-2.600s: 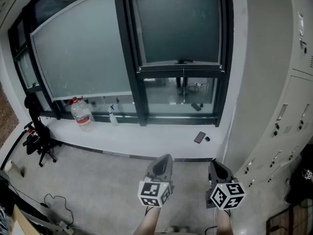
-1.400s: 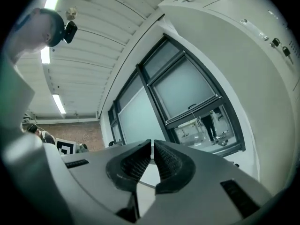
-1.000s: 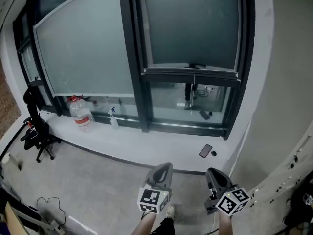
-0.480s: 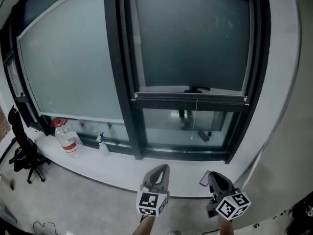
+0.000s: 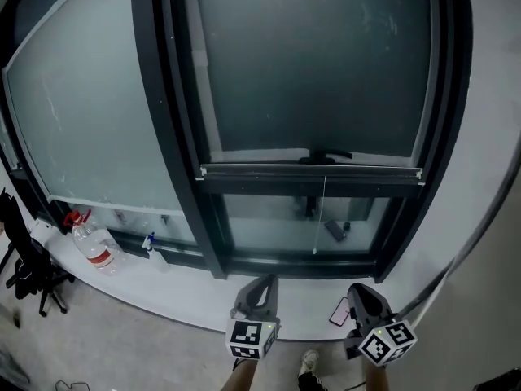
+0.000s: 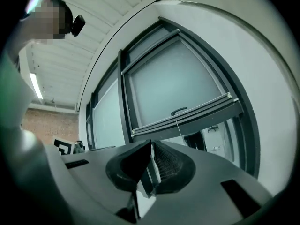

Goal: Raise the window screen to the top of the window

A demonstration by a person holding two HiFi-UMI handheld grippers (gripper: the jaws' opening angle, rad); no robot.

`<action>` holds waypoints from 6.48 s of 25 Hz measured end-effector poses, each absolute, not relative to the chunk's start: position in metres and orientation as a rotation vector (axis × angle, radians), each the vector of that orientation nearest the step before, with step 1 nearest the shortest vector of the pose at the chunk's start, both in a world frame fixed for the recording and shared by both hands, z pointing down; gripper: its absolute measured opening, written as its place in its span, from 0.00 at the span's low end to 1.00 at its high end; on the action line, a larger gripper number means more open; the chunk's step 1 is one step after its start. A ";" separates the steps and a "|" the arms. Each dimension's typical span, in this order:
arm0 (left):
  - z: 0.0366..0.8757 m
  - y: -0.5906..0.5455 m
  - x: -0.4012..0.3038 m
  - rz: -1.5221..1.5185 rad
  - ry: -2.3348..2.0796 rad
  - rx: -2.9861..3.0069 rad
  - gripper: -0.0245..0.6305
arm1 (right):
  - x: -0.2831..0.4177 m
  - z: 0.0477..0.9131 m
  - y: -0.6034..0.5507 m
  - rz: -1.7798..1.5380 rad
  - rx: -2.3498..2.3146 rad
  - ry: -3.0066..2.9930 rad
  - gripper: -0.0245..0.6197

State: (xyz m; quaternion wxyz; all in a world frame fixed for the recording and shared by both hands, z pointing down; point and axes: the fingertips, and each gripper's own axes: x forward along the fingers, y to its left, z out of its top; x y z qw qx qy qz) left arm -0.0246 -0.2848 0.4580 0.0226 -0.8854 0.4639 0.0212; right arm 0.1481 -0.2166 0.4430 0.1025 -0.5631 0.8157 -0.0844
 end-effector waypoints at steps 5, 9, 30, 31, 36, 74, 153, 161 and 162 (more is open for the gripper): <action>0.451 -0.365 0.016 -0.021 1.346 -2.719 0.04 | 0.182 0.438 -0.303 -0.306 -1.568 2.425 0.05; 0.442 -0.442 0.055 -0.071 1.295 -2.694 0.04 | 0.191 0.422 -0.370 -0.161 -1.483 2.619 0.15; 0.413 -0.591 0.064 -1.122 0.704 -1.972 0.19 | 0.264 0.403 -0.542 1.452 -1.953 3.556 0.15; 0.414 -0.593 0.061 -1.152 0.703 -1.965 0.19 | 0.265 0.406 -0.542 1.482 -1.953 3.573 0.13; 0.422 -0.604 0.051 -1.227 0.721 -1.885 0.12 | 0.270 0.409 -0.552 1.572 -2.002 3.567 0.12; 0.411 -0.604 0.050 -1.555 0.414 -2.000 0.07 | 0.269 0.396 -0.551 1.047 -1.613 4.086 0.06; -0.115 -0.576 0.024 0.492 1.213 -1.946 0.10 | 0.285 -0.144 -0.466 1.224 -1.591 1.855 0.08; 0.117 -0.581 0.005 0.482 1.366 -2.150 0.08 | 0.255 0.109 -0.501 1.017 -1.790 2.129 0.07; 0.145 -0.582 0.001 0.463 1.398 -2.175 0.08 | 0.250 0.134 -0.502 0.977 -1.805 2.158 0.08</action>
